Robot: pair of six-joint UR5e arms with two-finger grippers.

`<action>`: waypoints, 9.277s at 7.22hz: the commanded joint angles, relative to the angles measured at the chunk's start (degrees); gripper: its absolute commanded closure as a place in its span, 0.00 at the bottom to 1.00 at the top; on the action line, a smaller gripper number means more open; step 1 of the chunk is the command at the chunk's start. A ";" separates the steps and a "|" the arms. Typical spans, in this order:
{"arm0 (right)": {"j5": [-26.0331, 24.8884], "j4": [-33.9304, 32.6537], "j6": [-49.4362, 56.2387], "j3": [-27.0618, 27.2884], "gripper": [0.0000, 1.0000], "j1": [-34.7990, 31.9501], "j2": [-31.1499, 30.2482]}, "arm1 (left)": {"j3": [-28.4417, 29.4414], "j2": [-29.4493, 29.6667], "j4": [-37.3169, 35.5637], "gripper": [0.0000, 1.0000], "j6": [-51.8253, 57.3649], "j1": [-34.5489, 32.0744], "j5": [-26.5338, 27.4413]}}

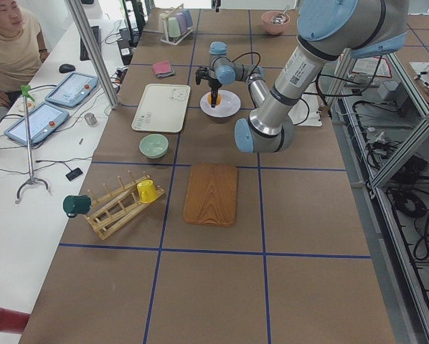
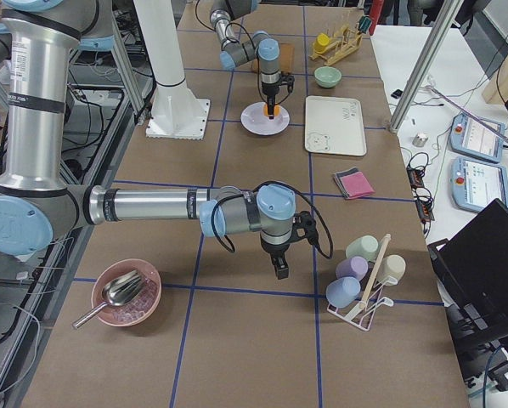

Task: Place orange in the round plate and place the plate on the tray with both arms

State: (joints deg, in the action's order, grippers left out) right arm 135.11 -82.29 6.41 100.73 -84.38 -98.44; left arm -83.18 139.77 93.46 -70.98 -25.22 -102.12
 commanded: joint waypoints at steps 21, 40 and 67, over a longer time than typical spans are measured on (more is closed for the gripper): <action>-60.88 41.39 -123.13 14.17 0.00 69.92 12.92 | -16.66 -50.30 -19.54 0.00 96.91 -68.21 -36.48; -78.76 61.28 -131.13 -3.26 1.00 68.83 29.08 | -17.01 -51.35 -19.36 0.00 97.43 -68.21 -36.57; -4.42 -7.03 16.28 0.69 0.00 0.19 2.37 | -17.54 -54.25 -8.73 0.00 87.15 -68.47 -35.43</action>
State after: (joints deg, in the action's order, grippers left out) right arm 130.68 -83.70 15.23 101.14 -82.57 -94.84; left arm -100.81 86.27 84.68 16.15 -93.75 -137.76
